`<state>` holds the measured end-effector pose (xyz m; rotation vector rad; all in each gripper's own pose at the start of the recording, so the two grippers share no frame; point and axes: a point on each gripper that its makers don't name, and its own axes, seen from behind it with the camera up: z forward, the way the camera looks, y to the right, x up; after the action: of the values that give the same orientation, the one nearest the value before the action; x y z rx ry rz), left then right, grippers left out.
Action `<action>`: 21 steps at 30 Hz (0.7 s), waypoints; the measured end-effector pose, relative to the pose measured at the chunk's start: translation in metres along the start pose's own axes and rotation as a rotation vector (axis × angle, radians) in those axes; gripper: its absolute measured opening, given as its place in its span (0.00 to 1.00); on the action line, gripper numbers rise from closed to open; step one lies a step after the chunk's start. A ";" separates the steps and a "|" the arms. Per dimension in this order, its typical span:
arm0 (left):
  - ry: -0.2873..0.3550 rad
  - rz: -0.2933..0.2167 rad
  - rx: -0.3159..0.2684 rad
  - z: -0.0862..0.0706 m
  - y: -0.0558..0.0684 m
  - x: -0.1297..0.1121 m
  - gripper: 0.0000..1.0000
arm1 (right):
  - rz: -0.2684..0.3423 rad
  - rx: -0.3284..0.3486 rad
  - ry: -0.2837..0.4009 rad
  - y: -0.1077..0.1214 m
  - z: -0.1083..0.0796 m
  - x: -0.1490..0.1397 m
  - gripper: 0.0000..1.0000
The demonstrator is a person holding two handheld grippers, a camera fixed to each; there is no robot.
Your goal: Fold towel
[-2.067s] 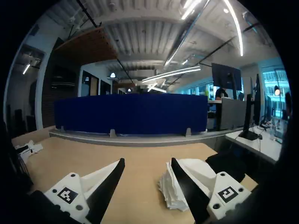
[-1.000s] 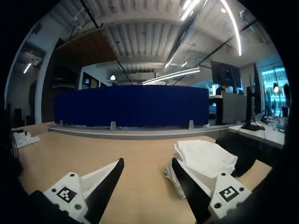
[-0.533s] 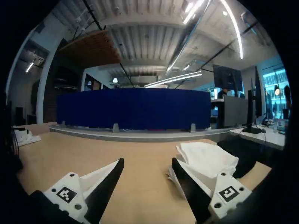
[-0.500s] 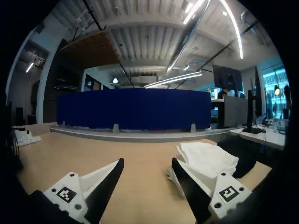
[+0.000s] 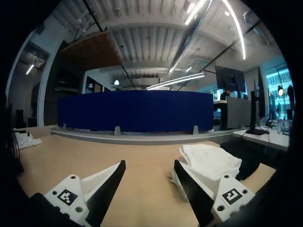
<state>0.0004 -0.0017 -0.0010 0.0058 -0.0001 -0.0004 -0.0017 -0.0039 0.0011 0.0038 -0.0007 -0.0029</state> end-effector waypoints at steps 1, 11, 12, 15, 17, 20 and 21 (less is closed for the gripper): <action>0.000 0.000 0.000 0.000 0.000 0.000 0.95 | 0.000 0.000 0.000 0.000 0.000 0.000 0.99; 0.000 0.000 0.000 0.000 0.000 0.000 0.95 | 0.002 -0.001 0.000 0.001 0.002 0.001 0.99; 0.000 0.000 0.000 0.001 0.000 0.000 0.95 | 0.002 -0.001 0.000 0.001 0.002 0.001 0.99; 0.000 0.000 0.000 0.001 0.001 0.000 0.95 | 0.002 -0.001 0.001 0.001 0.001 0.001 0.99; 0.000 0.000 0.000 0.001 0.001 0.000 0.95 | 0.002 -0.001 0.001 0.001 0.001 0.001 0.99; 0.000 0.000 0.000 0.001 0.001 0.000 0.95 | 0.002 -0.001 0.000 0.001 0.002 0.001 0.99; 0.000 0.000 0.000 0.001 0.001 0.000 0.95 | 0.002 -0.001 0.000 0.001 0.002 0.001 0.99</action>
<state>0.0002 -0.0012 -0.0004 0.0059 -0.0002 -0.0007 -0.0004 -0.0028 0.0030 0.0027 -0.0004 -0.0007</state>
